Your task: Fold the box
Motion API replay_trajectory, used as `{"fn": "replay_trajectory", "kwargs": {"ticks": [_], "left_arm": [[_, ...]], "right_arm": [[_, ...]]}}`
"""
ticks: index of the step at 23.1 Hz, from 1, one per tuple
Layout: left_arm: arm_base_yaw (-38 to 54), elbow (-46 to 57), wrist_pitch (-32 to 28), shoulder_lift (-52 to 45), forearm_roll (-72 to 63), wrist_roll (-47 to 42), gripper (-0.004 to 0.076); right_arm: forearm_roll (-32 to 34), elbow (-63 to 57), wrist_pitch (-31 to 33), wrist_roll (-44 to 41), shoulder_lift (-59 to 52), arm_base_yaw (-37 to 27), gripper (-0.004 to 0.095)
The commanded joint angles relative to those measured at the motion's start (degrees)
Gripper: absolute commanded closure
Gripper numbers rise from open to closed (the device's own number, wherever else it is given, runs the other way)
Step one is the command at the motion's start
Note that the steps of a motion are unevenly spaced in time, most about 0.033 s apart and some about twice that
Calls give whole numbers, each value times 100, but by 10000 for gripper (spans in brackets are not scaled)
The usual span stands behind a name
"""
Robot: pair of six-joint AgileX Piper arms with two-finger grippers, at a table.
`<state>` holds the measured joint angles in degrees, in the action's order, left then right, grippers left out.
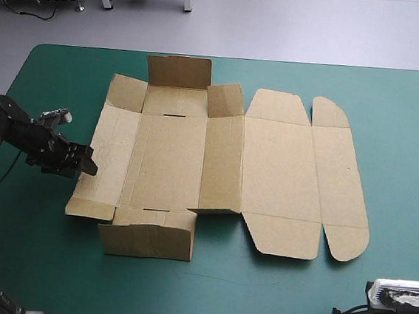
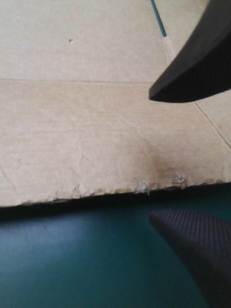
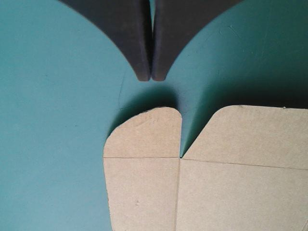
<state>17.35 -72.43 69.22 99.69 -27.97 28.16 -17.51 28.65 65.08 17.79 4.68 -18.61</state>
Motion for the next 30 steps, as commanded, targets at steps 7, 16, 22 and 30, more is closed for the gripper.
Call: {"fn": "replay_trajectory", "kwargs": {"ticks": [7, 16, 22, 30], "left_arm": [[16, -164, 100, -148, -308, -10, 266], [-6, -152, 370, 143, -984, -182, 266], [-554, -152, 464, 318, -1077, -182, 266], [-1159, -152, 464, 318, -1303, -294, 369]], "right_arm": [[-36, 128, -363, 56, 94, 5, 932], [-36, 128, -363, 56, 94, 5, 932], [-36, 128, -363, 56, 94, 5, 932], [-36, 128, -363, 56, 94, 5, 932]]}}
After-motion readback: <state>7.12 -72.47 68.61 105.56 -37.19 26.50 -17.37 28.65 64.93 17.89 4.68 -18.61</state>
